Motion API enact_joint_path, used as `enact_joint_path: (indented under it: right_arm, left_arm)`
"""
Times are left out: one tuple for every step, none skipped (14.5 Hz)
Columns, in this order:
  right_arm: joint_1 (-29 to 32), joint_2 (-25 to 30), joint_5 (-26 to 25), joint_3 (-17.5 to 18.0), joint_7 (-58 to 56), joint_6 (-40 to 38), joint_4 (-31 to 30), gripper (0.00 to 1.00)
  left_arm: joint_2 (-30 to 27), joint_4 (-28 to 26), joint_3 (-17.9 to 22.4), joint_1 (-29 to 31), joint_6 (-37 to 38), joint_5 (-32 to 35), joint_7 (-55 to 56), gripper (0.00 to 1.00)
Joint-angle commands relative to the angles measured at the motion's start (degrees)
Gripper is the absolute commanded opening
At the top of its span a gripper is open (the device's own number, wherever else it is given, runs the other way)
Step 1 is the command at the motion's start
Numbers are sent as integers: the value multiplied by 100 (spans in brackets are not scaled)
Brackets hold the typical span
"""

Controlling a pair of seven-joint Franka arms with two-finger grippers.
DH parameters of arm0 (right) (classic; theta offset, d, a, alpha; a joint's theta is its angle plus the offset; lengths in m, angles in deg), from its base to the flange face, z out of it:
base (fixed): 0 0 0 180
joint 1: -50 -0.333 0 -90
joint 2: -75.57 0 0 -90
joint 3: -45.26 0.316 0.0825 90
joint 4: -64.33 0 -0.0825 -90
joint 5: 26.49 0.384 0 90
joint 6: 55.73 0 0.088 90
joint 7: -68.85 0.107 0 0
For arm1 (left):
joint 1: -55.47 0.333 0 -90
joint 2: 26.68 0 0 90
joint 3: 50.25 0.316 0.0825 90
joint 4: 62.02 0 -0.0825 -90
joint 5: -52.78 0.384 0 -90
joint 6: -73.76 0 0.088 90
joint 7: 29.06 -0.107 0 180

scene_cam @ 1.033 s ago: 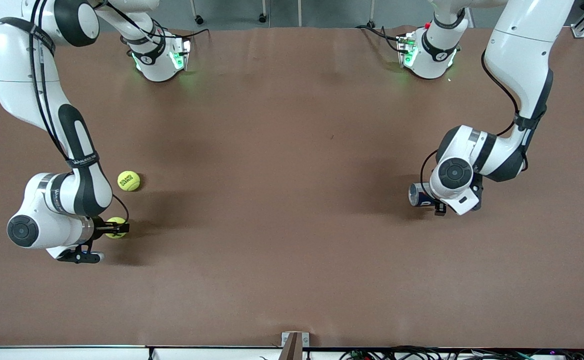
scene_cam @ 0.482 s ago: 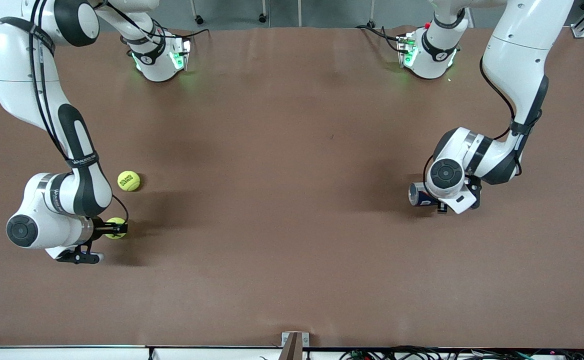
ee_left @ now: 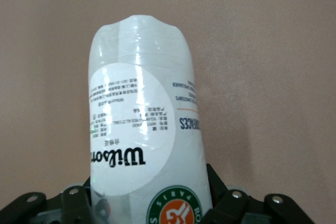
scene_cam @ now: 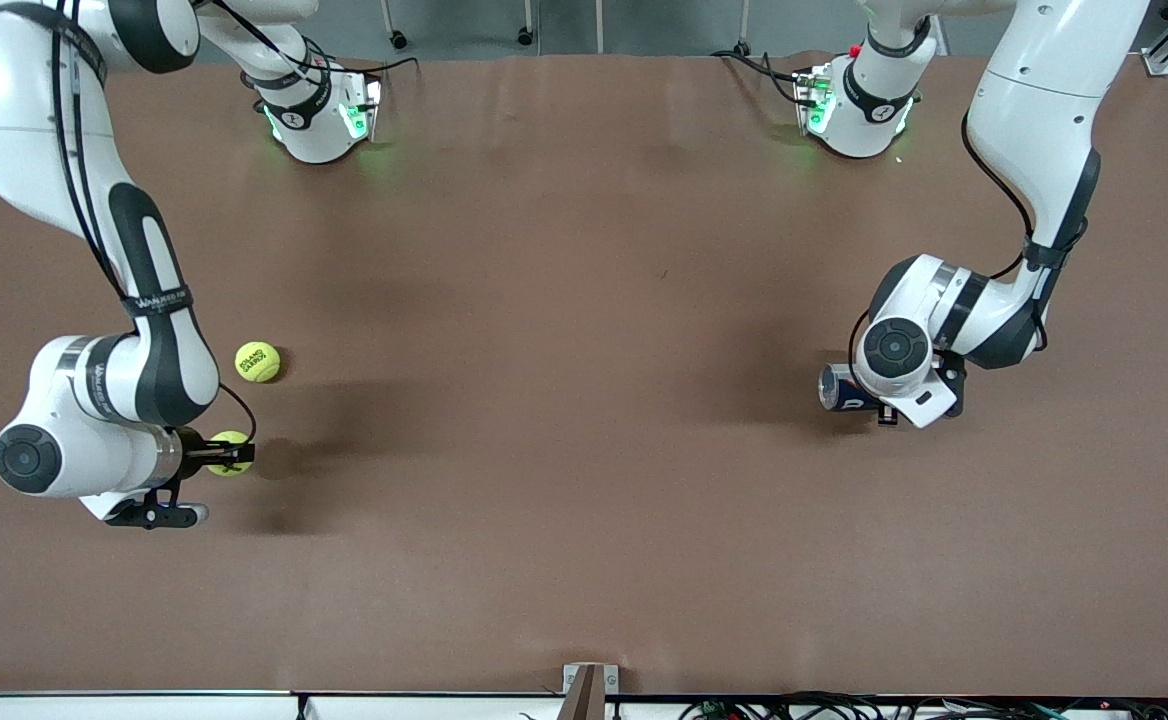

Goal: Insert tennis ball vertically with right arm
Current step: 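Raise the ball with the right gripper while the left gripper uprights the can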

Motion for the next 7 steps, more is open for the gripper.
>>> enact_joint_path:
  right_arm:
    - [-201, 501, -21, 8, 51, -211, -162, 42]
    - [-236, 554, -12, 8, 77, -281, -162, 42]
    - [-297, 581, -12, 8, 208, -386, -162, 42]
    - [-359, 607, -12, 8, 374, -431, -162, 42]
    - [-438, 668, -21, 8, 480, -440, -162, 42]
    - [-508, 695, -21, 8, 534, -449, -162, 42]
    - [-544, 713, -21, 8, 586, -449, -162, 42]
  left_arm:
    - [14, 205, -78, 33, -28, -41, 1, 73]
    - [14, 310, -200, 42, -28, -224, -51, 72]
    - [14, 416, -271, 42, -28, -444, -174, 71]
    - [6, 530, -359, 42, -28, -698, -332, 71]
    - [6, 644, -473, 42, -28, -970, -507, 71]
    - [14, 785, -570, 42, -28, -1312, -709, 71]
    - [32, 925, -623, -19, -28, -1707, -868, 71]
